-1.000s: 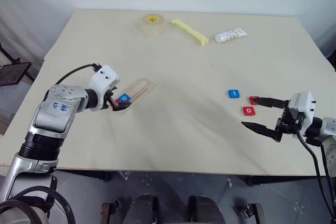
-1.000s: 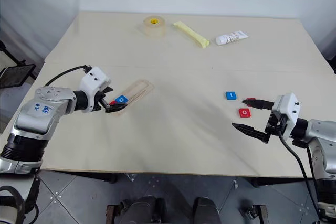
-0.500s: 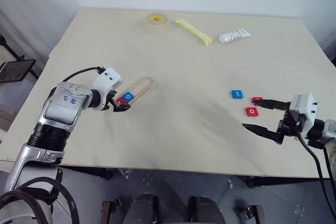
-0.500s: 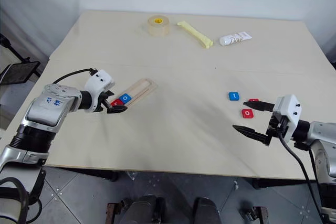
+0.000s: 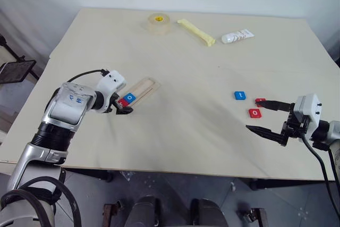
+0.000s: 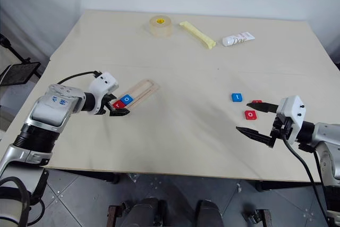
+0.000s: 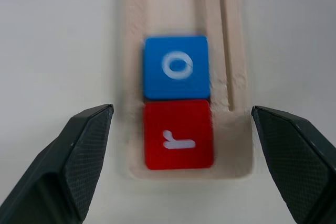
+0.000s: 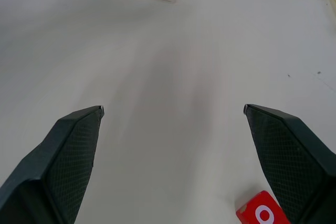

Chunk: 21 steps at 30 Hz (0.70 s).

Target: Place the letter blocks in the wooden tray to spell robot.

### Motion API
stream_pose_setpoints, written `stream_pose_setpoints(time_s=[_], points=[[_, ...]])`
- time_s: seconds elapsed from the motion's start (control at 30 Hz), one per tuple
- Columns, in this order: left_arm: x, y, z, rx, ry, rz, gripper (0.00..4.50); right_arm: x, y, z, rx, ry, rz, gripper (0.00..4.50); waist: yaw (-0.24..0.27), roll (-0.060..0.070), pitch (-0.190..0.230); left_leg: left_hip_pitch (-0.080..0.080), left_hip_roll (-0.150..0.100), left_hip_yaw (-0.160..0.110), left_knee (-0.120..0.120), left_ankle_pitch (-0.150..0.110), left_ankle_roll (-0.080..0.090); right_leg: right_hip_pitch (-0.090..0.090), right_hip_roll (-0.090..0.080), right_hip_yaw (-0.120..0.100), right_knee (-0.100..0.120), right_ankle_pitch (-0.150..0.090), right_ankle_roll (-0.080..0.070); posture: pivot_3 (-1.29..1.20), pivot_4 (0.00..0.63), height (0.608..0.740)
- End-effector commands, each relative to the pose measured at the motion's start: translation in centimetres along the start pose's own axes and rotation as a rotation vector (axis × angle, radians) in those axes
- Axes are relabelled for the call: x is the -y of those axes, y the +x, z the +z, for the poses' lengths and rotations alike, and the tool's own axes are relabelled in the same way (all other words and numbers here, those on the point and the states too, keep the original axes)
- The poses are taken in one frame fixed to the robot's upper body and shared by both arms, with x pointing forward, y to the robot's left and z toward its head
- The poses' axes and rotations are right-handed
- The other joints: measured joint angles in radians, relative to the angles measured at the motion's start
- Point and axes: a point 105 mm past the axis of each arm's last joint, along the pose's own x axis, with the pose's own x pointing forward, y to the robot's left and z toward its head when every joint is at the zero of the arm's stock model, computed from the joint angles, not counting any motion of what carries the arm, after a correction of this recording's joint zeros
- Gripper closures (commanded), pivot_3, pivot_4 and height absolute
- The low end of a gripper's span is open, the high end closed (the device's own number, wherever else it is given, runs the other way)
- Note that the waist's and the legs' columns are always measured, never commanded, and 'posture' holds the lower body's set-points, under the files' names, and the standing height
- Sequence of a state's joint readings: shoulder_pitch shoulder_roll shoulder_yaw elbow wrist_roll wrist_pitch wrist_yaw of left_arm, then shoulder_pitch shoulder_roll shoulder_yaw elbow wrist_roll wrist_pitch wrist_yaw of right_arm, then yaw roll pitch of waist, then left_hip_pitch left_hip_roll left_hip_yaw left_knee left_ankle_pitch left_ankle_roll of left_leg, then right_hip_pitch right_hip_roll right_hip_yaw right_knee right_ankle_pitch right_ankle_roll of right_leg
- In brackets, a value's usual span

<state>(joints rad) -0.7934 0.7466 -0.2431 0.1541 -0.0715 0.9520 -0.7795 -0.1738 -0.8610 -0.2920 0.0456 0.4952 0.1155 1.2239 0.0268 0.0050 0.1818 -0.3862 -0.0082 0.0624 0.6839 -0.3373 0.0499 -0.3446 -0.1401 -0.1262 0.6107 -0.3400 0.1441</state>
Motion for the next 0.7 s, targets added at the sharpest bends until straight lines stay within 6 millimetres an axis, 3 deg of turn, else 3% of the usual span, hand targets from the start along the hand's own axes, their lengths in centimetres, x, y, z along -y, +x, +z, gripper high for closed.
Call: stream_pose_setpoints(time_s=[0.03,0.17,0.4,0.57,0.7], points=[[0.1,-0.4,0.1,-0.013,0.033,0.014,0.00,0.6,-0.7,1.3,0.011,-0.048,-0.028,0.02,0.000,0.000,0.000,0.000,0.000,0.000,0.000,0.000,0.000,0.000,0.000,0.000,0.000,0.000,0.000,0.00,0.150,0.740],[0.3,-0.7,0.3,-0.013,0.036,0.013,0.00,0.5,-0.6,1.2,0.009,-0.043,-0.027,0.02,0.000,0.000,0.000,0.000,0.000,0.000,0.000,0.000,0.000,0.000,0.000,0.000,0.000,0.000,0.000,0.00,0.150,0.740],[0.2,0.4,-1.3,-0.071,0.004,-0.005,0.00,0.5,-0.2,1.2,0.012,-0.042,-0.026,0.02,0.000,0.000,0.000,0.000,0.000,0.000,0.000,0.000,0.000,0.000,0.000,0.000,0.000,0.000,0.000,0.00,0.150,0.740],[-0.6,0.9,-2.4,-0.099,-0.046,0.018,1.06,0.5,-0.1,1.3,0.012,-0.040,-0.031,0.00,0.000,0.000,0.000,0.001,0.000,0.000,0.000,0.000,0.000,0.001,0.000,0.000,0.001,0.000,0.000,0.00,0.150,0.740],[-0.5,1.1,-2.5,-0.088,-0.029,-0.004,1.08,0.4,-0.3,1.3,0.012,-0.039,-0.036,0.00,-0.001,0.001,-0.001,0.002,0.000,0.000,0.001,0.002,0.000,0.001,0.000,0.001,0.001,0.000,0.000,0.00,0.150,0.740]])
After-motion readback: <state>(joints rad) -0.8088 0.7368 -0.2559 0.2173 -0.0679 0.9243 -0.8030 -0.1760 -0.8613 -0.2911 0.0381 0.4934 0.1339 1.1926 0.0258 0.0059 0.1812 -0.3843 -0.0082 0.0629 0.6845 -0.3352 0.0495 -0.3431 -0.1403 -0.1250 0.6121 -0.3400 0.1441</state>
